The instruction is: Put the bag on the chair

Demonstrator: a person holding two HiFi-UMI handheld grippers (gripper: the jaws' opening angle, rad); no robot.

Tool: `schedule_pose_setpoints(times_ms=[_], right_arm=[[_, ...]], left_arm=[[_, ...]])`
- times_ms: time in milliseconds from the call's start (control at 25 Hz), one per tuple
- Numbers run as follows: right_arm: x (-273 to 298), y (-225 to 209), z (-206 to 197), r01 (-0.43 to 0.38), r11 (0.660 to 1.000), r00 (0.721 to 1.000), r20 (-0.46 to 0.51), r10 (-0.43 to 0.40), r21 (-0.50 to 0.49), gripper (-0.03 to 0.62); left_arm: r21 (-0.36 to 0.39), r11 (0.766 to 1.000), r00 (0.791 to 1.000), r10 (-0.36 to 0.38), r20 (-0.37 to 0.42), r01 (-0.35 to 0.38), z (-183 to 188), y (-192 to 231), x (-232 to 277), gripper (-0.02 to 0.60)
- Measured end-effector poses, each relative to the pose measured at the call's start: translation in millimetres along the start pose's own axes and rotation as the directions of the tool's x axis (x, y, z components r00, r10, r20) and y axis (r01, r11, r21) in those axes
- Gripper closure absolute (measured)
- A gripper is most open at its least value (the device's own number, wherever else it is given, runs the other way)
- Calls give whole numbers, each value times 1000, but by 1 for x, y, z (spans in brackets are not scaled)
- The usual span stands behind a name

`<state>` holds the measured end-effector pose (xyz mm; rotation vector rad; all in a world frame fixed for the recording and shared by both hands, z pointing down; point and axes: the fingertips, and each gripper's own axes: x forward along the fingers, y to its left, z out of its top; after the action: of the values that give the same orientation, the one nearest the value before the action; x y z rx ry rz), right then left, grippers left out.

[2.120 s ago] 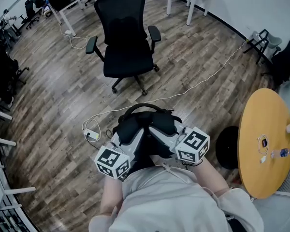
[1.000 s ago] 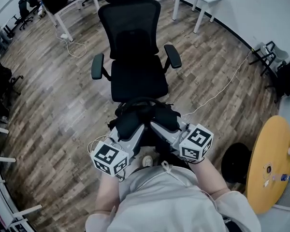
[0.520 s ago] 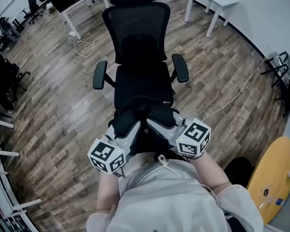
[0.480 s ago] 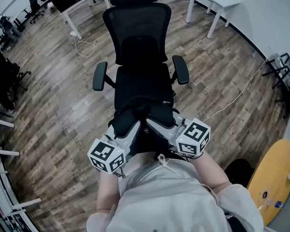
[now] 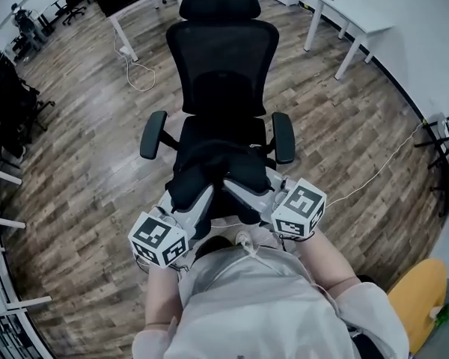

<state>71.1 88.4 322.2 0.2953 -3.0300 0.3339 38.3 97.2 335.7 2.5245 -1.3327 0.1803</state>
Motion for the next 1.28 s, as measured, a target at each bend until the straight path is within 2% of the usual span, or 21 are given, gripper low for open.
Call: schedule_pose_setpoints(times_ms=[360,640,880,1280], right_arm=[[37,-81,20,43,998,999,-3,-43,44,568],[73,-144,34,101,991,995,-20,-99,84,568],[106,-189,51,154,979,988,9,-157,135,568],[155,-259,58,228,956,973,-3,-231,183,568]], left_arm=[[70,997,1000,-18,-25,19,28,66,60,529],[68,991,990,-113,-82,119,47,128,106,531],[83,976,976,-192,-104,201,62,176,133,531],[35,967,964,-246,-105,251,78,250,178,529]])
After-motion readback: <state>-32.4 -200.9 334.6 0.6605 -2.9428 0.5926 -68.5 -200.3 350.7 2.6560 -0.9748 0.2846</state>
